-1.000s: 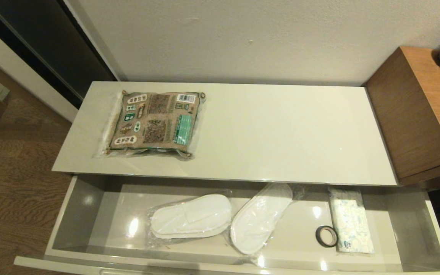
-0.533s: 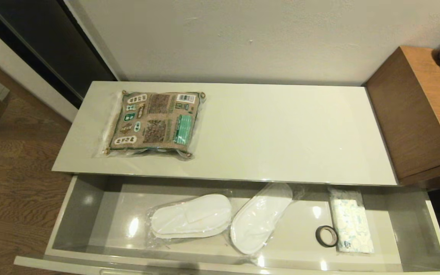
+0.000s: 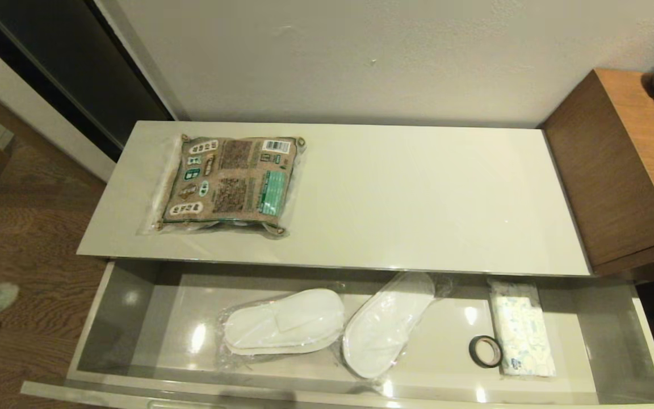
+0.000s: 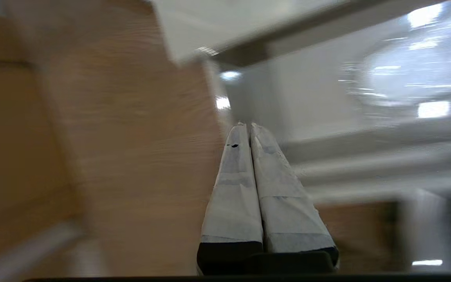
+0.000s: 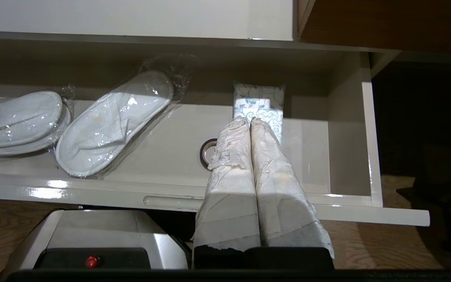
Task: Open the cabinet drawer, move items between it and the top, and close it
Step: Pick up the solid drinks on the table
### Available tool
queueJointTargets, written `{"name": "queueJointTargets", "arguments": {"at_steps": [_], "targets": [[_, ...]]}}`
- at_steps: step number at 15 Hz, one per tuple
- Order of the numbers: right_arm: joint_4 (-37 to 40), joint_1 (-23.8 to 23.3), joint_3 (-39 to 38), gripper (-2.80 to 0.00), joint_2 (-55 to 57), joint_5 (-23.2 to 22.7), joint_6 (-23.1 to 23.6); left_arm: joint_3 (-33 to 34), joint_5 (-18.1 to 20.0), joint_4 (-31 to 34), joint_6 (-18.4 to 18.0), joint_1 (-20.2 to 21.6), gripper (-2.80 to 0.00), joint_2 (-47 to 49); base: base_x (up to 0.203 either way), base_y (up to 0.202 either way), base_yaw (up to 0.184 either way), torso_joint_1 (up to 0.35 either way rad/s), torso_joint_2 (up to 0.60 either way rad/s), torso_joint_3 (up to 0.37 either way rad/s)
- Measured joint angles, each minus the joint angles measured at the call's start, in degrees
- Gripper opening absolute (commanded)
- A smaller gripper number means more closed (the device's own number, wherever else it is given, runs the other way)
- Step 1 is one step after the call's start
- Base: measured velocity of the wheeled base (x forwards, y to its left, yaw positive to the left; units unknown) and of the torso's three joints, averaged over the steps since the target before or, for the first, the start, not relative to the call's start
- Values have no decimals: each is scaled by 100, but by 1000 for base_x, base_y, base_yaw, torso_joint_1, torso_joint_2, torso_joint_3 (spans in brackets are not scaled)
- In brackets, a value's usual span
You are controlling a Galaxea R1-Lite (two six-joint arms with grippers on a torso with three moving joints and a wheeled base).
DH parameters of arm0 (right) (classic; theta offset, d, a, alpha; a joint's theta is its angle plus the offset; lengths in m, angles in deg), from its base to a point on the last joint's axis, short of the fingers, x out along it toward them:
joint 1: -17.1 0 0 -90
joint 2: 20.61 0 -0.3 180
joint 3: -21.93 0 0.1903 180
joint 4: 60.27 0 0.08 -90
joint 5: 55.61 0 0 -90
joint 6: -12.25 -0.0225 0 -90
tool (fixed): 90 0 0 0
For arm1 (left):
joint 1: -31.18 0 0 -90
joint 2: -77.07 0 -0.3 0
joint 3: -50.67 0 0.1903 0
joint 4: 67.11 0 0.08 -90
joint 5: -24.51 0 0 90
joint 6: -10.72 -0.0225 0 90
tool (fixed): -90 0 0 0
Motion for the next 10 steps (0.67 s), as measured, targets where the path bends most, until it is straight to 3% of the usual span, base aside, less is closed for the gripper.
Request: {"name": "queueJointTargets", "arguments": {"at_steps": [2, 3, 5, 7, 8, 10], "targets": [[-2, -2, 0, -280, 0, -2, 0, -366, -508, -814, -1032, -45, -280, 1023, 0, 0, 0, 0, 0, 0], [-1, -2, 0, -280, 0, 0, 2, -574, -734, -1281, -1718, -96, -280, 1497, 0, 0, 0, 0, 0, 0], [0, -2, 0, -280, 0, 0, 0, -930, -997, -2108, -2983, -362, -280, 2252, 0, 0, 0, 0, 0, 0], [0, -2, 0, -280, 0, 2, 2, -1150, -1222, -2711, -4001, -713, -280, 2806, 0, 0, 0, 0, 0, 0], [0, 0, 0, -280, 0, -2, 0, -1154, -1395, -2900, -4270, -907, -280, 2987, 0, 0, 0, 0, 0, 0], [0, -2, 0, -280, 0, -2, 2, -942, -1881, -3253, -4461, -1436, -280, 3267, 0, 0, 0, 0, 0, 0]]}}
